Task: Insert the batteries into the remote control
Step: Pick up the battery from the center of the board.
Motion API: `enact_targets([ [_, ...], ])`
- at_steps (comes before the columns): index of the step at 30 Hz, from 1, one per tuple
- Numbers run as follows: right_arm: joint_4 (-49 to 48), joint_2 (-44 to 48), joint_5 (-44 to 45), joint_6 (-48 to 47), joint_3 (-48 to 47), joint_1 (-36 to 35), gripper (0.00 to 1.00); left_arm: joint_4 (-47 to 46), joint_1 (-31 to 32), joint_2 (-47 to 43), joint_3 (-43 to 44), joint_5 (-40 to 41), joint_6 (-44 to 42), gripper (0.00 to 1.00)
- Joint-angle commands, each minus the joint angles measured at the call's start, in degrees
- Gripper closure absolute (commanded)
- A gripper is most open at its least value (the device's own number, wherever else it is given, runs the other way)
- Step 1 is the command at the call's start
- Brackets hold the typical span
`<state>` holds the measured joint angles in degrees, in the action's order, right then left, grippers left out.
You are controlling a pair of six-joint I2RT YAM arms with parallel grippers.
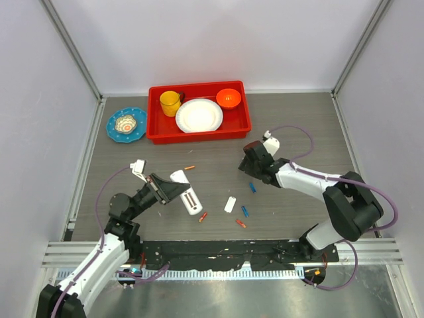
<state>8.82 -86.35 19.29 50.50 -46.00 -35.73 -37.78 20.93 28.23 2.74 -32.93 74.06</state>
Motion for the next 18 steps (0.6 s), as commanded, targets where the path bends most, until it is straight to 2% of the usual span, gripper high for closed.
enact_targets([
  [1, 0.8, 1.2, 5.1, 18.9, 1.3, -1.0, 0.72, -2.5, -0.2, 0.9, 0.2, 1.7, -1.2, 1.00],
  [6, 4.6, -1.3, 9.2, 26.3, -0.1, -3.0, 0.73, -1.9, -0.1, 0.5, 0.0, 2.7, -1.7, 1.00],
  [9, 10.8, -5.2, 12.9, 27.6, -5.1, -5.5, 0.73, -0.5, -0.1, 0.5, -0.1, 4.6, -2.3, 1.00],
  [15, 11.3, -10.2, 11.5, 30.3, -7.6, -6.3, 0.73, -0.5, -0.2, 0.9, 0.2, 5.3, -2.6, 0.99],
  [18, 15.1, -11.6, 13.5, 29.8, -10.2, -7.3, 0.71, 0.0, -0.1, 0.5, 0.1, 5.4, -2.8, 0.99],
])
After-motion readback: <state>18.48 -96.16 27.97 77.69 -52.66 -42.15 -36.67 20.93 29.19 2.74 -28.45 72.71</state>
